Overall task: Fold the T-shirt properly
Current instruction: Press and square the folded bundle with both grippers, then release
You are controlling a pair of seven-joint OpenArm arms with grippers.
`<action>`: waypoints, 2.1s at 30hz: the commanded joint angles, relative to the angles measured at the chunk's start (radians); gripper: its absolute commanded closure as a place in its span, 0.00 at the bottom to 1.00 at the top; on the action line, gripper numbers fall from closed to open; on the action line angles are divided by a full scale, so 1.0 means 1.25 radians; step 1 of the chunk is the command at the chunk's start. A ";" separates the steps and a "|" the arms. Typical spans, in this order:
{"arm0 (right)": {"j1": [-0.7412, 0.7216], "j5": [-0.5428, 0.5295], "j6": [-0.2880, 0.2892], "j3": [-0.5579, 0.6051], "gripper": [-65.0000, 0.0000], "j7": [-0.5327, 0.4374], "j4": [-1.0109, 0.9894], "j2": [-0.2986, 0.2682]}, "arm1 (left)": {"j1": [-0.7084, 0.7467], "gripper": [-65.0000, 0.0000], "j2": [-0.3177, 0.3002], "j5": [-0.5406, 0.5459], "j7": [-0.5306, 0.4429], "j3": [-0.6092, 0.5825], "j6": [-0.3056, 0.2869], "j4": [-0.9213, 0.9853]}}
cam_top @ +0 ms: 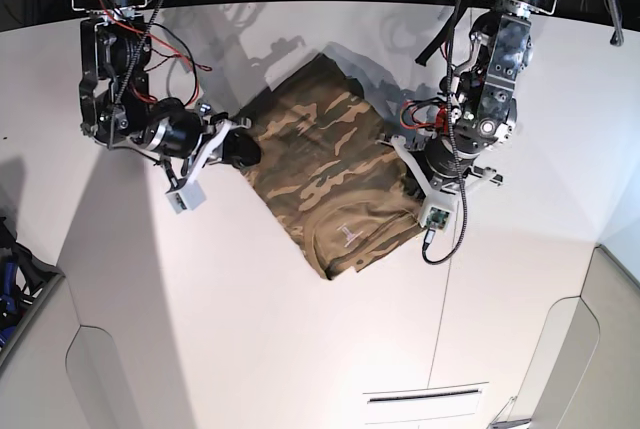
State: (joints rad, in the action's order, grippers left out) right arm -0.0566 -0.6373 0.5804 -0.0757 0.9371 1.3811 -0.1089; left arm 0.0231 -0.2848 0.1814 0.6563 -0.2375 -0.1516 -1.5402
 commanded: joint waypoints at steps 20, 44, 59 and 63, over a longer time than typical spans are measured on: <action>0.073 -0.029 0.017 0.043 1.00 0.032 0.056 0.129 | -0.140 0.89 -0.007 -0.008 0.017 0.002 0.001 0.123; 0.052 0.001 0.016 0.019 1.00 0.023 0.084 0.072 | -0.078 0.98 -0.038 0.002 0.070 0.008 0.031 -0.038; 0.057 -0.015 0.015 0.013 1.00 0.023 0.104 0.079 | -0.195 1.00 0.043 0.001 -0.010 0.008 -0.042 0.172; 0.059 -0.014 0.015 0.012 1.00 0.025 0.104 0.094 | -0.221 1.00 0.048 0.001 0.005 0.008 -0.044 0.179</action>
State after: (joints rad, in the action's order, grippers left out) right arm 0.0280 -0.6315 0.5880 -0.0605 0.9848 1.4921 0.0059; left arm -0.2333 -0.2192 0.1787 0.6601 -0.2298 -0.1959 -1.3064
